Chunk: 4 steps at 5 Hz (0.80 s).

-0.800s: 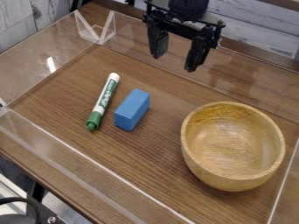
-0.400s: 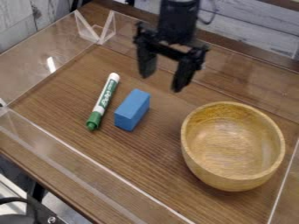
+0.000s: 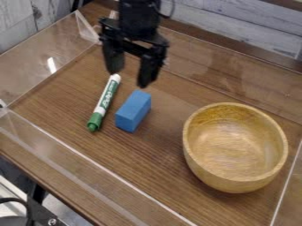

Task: Put the green marker in the brown bowl

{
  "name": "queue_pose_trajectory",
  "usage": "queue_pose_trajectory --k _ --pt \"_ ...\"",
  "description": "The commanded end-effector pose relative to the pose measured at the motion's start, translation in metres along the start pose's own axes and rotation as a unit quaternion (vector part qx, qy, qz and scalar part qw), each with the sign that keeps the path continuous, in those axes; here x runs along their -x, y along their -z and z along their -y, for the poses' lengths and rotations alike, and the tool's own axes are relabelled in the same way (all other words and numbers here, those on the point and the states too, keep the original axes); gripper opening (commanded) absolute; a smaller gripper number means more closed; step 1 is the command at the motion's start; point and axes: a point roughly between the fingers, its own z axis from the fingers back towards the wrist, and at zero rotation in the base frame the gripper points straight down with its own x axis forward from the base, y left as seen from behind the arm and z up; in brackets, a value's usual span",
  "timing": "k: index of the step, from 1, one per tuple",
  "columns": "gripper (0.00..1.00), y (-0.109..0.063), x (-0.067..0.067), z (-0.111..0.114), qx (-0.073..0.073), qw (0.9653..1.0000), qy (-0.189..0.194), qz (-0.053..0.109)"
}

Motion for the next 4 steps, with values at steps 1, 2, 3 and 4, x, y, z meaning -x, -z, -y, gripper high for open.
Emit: queue_pose_trajectory --k 1,2,3,4 --pt "1.00 -0.011 0.002 -0.017 -0.009 0.9993 -0.002 0.036" --pt "1.00 -0.004 0.002 -0.019 -0.008 0.9994 -0.003 0.033" --pt "1.00 0.003 0.002 -0.019 -0.007 0.9996 -0.004 0.028" --pt "1.00 0.009 0.003 -0.020 -0.005 0.9997 -0.003 0.023"
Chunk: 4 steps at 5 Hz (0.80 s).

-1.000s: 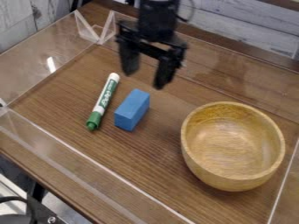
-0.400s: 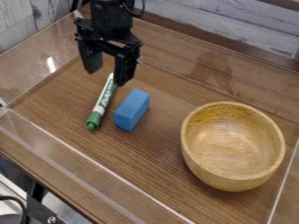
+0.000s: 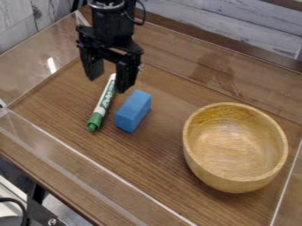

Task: Put the green marker in the brown bowl

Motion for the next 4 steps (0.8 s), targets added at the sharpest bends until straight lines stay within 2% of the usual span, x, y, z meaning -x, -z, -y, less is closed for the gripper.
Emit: queue_pose_trajectory --k 1,4 --pt "1.00 -0.003 -0.002 -0.006 -0.003 0.9999 -0.003 0.014" --pt "1.00 0.012 0.000 -0.009 0.010 0.9999 0.009 0.003"
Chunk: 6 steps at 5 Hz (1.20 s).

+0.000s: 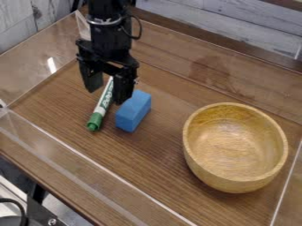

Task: Put the green marker in the brown bowl

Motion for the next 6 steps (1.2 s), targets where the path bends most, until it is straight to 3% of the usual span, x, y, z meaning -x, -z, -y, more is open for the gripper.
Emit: queue_pose_trajectory --k 1,6 --pt "1.00 -0.0058 -0.0034 -0.0063 -0.001 0.9998 0.000 0.018" --pt "1.00 -0.0039 -0.0063 -0.0139 0.016 0.9994 0.011 0.027"
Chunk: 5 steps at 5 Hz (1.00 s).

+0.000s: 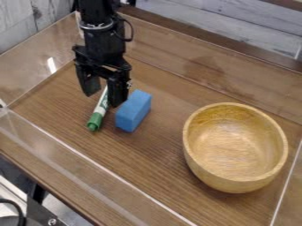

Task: Put the green marker in the brown bowl

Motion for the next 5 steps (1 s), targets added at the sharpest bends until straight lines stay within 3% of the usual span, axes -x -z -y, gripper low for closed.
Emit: queue_pose_trajectory --k 1,2,5 --pt "1.00 -0.012 -0.008 -0.007 -0.006 0.9996 -0.005 0.027" --pt "1.00 -0.013 -0.010 -0.009 -0.003 0.9995 -0.006 0.031" --pt "1.00 -0.006 0.010 -0.008 0.006 0.9991 -0.013 0.040"
